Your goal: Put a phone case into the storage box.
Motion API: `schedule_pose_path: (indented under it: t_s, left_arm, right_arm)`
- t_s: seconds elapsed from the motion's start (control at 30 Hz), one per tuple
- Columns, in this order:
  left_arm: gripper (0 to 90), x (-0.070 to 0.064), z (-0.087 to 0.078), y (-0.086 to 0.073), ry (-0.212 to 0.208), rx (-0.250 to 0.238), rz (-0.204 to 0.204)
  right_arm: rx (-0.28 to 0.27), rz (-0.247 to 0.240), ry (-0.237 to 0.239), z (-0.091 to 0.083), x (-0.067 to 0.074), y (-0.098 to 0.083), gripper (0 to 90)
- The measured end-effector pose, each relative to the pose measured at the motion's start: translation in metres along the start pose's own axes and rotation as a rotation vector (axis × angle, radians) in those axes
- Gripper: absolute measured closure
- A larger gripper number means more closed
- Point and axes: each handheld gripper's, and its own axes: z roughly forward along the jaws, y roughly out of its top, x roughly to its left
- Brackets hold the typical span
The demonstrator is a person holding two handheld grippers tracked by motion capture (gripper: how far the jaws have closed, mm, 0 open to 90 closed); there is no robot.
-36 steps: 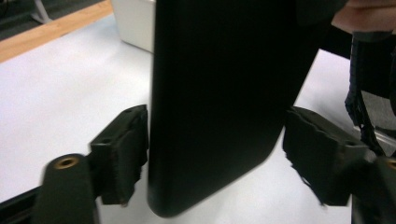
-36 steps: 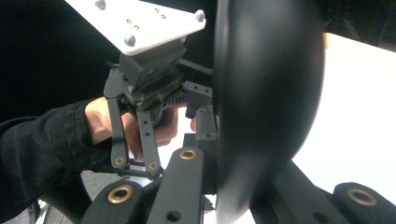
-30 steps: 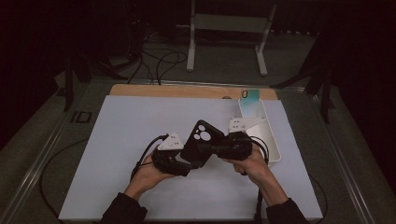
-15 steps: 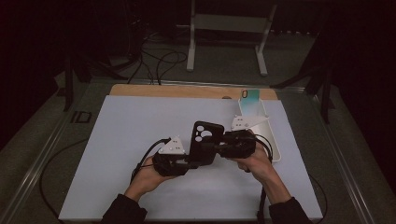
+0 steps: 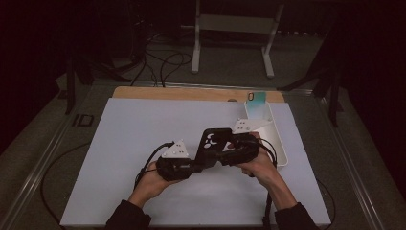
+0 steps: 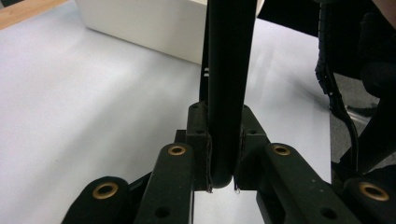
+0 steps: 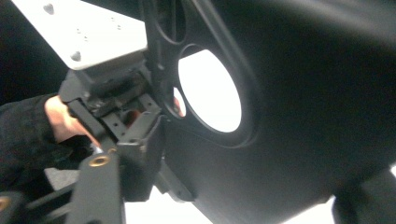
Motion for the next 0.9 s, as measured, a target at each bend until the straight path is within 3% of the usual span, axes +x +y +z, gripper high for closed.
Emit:
schedule_pose_path:
  t_s: [0.13,0.3,0.4,0.63,0.77,0.9]
  left_arm:
    - [80.7,0.001,-0.003,0.001,0.030,-0.008,-0.008]
    - [80.7,0.002,-0.004,0.001,0.059,0.005,-0.015]
    - [80.6,0.002,-0.002,0.000,0.096,0.020,-0.026]
    - [80.6,0.001,0.002,0.000,0.123,0.030,-0.032]
    - [80.7,0.001,0.003,0.000,0.131,0.032,-0.038]
    - [80.6,-0.001,0.005,-0.001,0.137,0.042,-0.034]
  right_arm:
    - [-0.007,0.031,-0.048,-0.004,-0.001,-0.001,19.2]
    - [-0.007,0.047,-0.079,-0.006,-0.001,-0.001,14.4]
    - [-0.015,0.056,-0.127,-0.010,0.001,0.001,10.4]
    - [-0.059,0.103,-0.175,-0.013,0.005,0.008,9.8]
    - [-0.066,0.121,-0.153,-0.012,0.006,0.010,9.8]
    - [-0.092,0.156,-0.169,-0.009,0.005,0.012,9.9]
